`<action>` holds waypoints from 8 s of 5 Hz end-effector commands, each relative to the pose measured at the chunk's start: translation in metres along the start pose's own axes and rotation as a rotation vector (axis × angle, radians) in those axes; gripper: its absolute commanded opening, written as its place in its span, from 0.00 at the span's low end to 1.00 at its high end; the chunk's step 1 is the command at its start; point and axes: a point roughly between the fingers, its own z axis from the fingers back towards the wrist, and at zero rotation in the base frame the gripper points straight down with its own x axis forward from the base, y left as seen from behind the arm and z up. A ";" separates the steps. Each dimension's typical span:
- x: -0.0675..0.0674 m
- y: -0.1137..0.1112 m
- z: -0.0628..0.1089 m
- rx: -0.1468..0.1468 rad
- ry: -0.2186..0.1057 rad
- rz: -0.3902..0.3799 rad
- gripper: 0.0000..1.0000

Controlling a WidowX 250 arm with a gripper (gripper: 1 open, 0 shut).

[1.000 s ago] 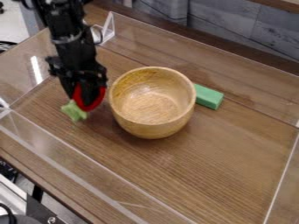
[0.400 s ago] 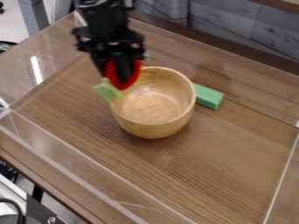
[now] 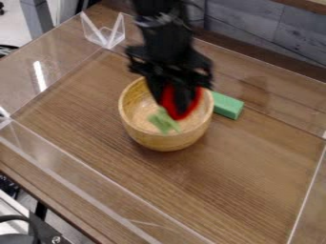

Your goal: Move the red fruit to the right

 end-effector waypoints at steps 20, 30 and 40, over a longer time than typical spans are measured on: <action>-0.004 -0.077 -0.038 -0.062 0.010 -0.200 1.00; -0.005 -0.073 -0.047 -0.059 0.079 -0.166 1.00; 0.029 -0.069 -0.035 -0.009 0.074 -0.149 0.00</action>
